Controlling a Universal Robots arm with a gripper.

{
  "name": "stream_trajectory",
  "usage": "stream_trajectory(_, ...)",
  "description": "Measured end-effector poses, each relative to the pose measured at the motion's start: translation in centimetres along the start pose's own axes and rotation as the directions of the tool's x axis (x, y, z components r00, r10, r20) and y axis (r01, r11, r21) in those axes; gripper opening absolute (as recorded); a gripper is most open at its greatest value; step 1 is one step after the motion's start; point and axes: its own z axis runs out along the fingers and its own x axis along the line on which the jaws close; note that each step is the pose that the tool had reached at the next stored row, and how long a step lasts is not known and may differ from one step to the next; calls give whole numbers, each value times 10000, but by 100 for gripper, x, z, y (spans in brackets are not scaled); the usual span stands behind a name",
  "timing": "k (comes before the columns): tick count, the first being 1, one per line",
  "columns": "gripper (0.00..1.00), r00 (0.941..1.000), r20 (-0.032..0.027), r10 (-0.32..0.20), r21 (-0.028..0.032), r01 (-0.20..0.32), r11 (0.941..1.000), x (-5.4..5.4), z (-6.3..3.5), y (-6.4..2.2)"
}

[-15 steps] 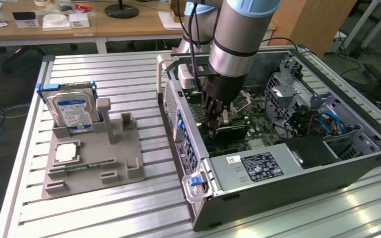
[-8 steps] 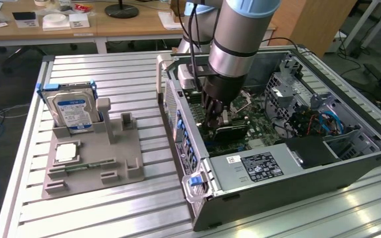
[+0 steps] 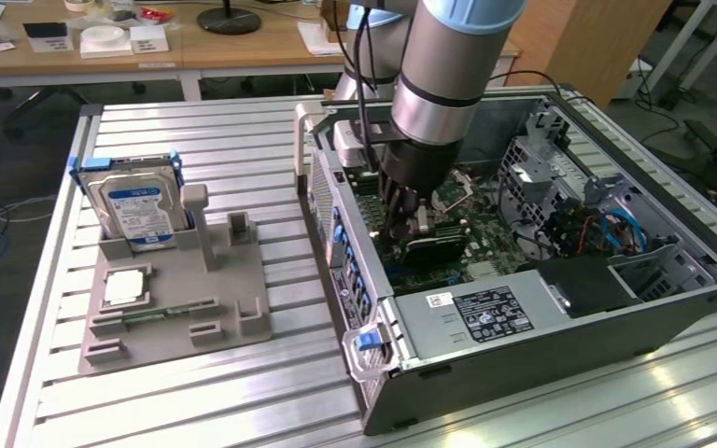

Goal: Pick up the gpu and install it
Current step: 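Press down on the gpu until it lock into place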

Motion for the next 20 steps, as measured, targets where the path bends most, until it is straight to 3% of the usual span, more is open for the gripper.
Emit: stream_trajectory(20,11,10000,37,0,-3,0,10000,-32,42,0)
